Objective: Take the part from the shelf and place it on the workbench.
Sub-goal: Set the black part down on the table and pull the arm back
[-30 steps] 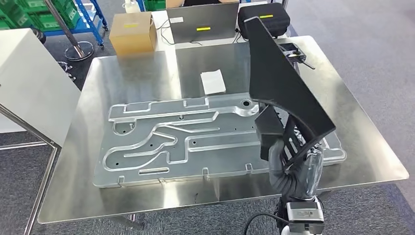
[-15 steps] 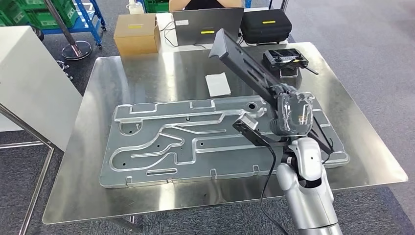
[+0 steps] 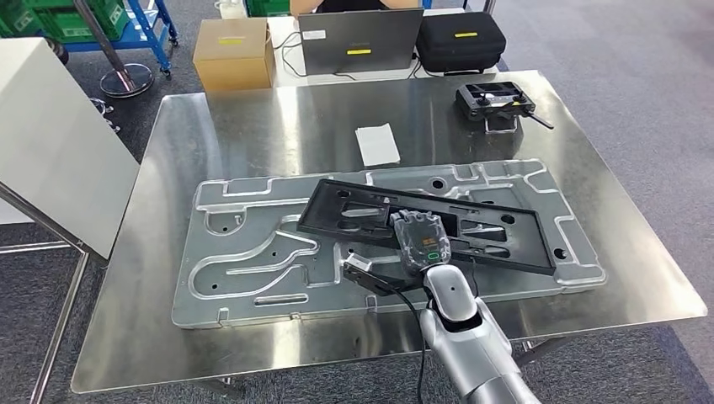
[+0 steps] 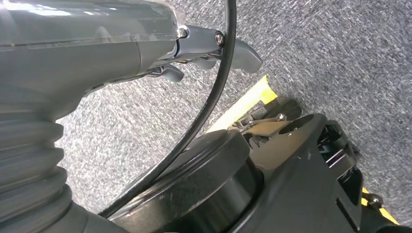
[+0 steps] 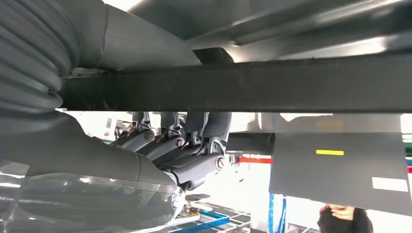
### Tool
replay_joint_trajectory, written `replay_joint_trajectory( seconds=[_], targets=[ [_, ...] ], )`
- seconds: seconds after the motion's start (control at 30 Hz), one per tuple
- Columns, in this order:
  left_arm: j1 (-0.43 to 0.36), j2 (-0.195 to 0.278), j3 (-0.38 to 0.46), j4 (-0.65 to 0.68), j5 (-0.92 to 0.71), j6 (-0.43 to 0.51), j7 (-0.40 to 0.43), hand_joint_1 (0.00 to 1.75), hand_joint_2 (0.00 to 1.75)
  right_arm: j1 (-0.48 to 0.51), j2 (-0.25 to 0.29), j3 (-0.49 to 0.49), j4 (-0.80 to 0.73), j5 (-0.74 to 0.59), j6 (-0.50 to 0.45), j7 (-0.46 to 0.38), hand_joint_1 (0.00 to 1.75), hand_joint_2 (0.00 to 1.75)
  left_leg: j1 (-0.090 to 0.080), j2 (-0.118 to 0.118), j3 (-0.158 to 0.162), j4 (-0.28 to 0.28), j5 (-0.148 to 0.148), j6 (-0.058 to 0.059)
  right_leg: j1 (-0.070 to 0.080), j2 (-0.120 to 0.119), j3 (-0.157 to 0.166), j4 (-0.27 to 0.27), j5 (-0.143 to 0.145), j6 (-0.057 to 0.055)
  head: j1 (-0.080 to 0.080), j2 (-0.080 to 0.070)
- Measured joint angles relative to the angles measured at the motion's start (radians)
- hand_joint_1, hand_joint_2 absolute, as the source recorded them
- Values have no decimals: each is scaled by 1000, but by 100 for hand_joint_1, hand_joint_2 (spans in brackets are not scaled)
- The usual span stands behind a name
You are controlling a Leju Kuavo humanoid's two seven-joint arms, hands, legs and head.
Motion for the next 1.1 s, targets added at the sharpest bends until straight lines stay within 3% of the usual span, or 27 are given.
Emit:
replay_joint_trajectory(
  seconds=[0.33,0.57,0.7,0.87,1.1],
  targets=[
    [-10,-1,0,0,-2,-29,-40,0,175,-89,81,46,183,24,7,1,175,175,0,3,4,0,-2,-1,1,4,2,0,-1,0,0,0],
    [-12,-2,0,0,6,-43,-67,0,175,-111,102,57,230,25,4,-2,175,175,0,4,6,0,-2,-2,1,5,3,0,-1,0,0,0],
    [-13,-4,-2,0,1,-51,-80,0,175,-112,111,68,246,25,-4,-4,0,0,0,5,6,0,-3,-2,1,6,3,0,-1,-1,0,0],
    [-12,-9,-14,0,-8,-45,-81,0,175,-93,115,71,233,-52,-28,-32,0,0,0,5,6,0,-3,-2,1,6,3,0,-1,-1,0,0],
    [-5,-10,-17,0,-8,-31,-94,0,175,-43,96,41,36,-241,16,-75,0,0,0,5,5,0,-3,-2,1,6,2,0,-1,-1,0,0]
  ],
)
